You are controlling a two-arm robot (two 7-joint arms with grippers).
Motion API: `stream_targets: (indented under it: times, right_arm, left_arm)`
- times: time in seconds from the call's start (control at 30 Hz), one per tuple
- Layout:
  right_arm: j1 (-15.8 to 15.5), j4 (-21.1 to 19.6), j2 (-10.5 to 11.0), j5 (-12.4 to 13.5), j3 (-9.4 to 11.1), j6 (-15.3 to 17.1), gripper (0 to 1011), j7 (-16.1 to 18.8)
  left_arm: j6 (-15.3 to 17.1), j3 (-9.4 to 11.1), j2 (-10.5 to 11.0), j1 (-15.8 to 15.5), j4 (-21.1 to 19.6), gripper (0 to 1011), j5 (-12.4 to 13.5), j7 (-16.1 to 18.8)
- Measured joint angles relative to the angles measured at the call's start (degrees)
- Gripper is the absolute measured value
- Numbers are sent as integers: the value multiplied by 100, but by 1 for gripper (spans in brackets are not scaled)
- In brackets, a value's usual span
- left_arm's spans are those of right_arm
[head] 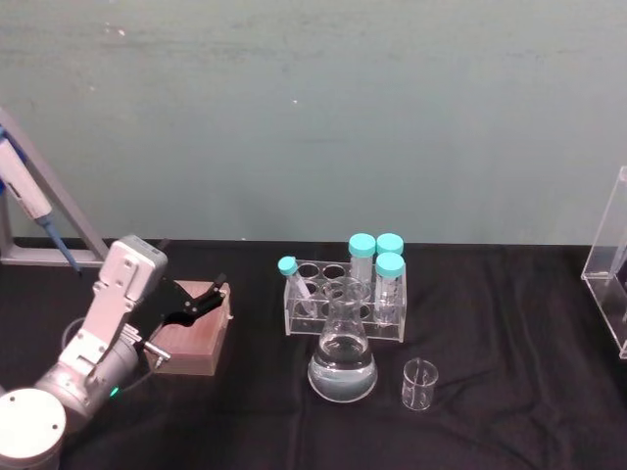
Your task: Place the experimental apparatus aside using one hand.
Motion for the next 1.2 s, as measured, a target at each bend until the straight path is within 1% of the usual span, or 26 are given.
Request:
stream_targets:
  times: [1.2]
  right_arm:
    - [-9,-8,-10,-43,-2,7,607,-48]
  left_arm:
    - [0,0,0,0,0,1000,0,0]
